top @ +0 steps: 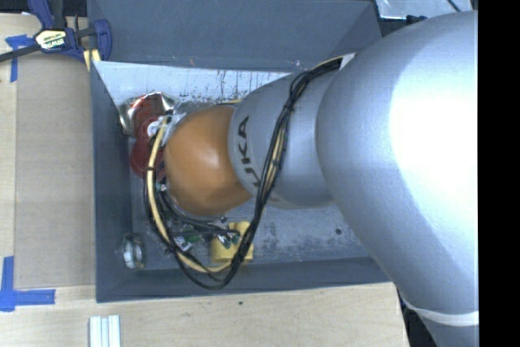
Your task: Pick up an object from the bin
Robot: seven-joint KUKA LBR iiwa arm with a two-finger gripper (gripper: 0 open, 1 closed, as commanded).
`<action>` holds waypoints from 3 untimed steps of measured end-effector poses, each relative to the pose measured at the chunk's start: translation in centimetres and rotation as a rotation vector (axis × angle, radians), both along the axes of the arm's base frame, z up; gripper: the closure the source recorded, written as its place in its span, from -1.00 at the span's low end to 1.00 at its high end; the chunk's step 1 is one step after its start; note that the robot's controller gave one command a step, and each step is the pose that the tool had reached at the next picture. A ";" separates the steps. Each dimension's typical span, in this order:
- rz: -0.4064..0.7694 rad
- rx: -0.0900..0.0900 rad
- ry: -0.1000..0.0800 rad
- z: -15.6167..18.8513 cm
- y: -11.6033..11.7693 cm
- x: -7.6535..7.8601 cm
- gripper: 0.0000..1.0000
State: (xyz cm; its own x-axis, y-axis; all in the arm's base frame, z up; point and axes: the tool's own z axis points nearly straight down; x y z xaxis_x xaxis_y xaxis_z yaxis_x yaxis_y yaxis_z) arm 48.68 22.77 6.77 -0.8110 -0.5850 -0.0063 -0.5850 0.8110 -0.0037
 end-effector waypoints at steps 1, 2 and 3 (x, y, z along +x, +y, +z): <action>-0.001 -0.001 0.004 4.9 -0.1 -0.1 1.00; -0.001 0.002 -0.005 7.8 0.0 0.1 1.00; -0.002 0.002 -0.003 7.7 0.0 0.1 1.00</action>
Offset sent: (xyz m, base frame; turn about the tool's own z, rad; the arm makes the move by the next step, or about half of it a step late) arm -0.0027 -0.0017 0.0171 0.0003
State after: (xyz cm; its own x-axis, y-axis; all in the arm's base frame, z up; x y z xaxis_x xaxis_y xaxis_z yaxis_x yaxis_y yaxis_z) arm 48.73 22.78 14.51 -0.8119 -0.5838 -0.0093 -0.5838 0.8119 -0.0039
